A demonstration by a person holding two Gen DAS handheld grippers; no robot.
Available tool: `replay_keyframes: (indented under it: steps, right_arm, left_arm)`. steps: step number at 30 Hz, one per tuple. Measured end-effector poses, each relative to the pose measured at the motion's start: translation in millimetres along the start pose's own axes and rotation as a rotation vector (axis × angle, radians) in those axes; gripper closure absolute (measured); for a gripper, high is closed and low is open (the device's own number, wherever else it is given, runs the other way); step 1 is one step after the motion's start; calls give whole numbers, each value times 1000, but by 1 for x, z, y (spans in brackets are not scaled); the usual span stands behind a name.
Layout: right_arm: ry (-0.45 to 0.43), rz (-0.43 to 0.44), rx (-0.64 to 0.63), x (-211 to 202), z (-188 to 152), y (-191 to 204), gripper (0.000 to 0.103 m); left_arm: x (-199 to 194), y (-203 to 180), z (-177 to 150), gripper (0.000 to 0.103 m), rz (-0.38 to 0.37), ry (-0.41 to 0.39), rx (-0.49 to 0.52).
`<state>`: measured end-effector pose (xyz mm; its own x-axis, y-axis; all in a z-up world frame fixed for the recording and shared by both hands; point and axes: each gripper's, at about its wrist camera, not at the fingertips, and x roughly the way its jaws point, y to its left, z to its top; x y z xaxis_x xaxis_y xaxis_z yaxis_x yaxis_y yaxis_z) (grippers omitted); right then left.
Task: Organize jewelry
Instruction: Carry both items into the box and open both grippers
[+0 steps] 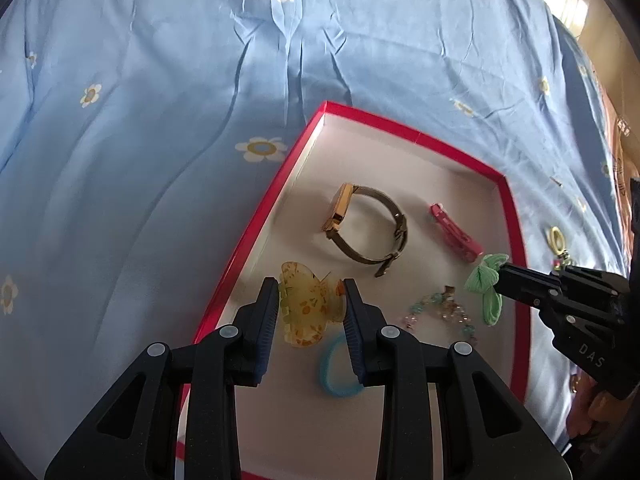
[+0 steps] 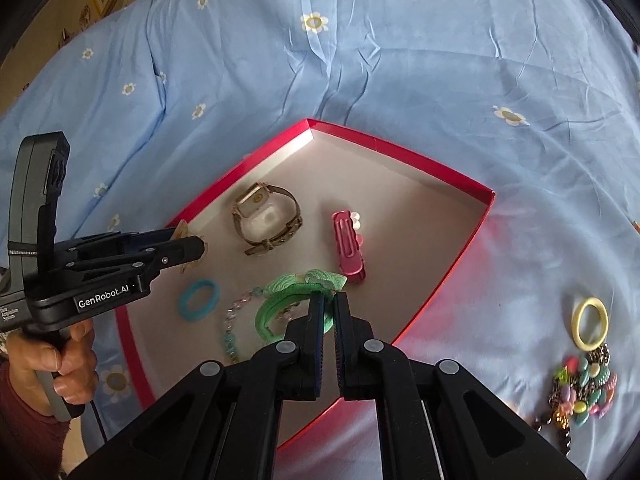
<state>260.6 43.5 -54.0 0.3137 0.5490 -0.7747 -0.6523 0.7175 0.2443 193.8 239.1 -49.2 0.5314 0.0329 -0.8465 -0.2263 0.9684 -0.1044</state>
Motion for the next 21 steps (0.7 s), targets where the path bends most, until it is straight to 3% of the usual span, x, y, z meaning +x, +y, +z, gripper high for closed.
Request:
replay_keyframes:
  steps: [8, 21]
  right_arm:
    - [56, -12, -24, 20, 2, 1, 97]
    - [61, -6, -27, 21, 2, 4, 94]
  left_arm:
    - [9, -2, 1, 73, 22, 14, 23]
    - [12, -5, 0, 73, 40, 25, 35]
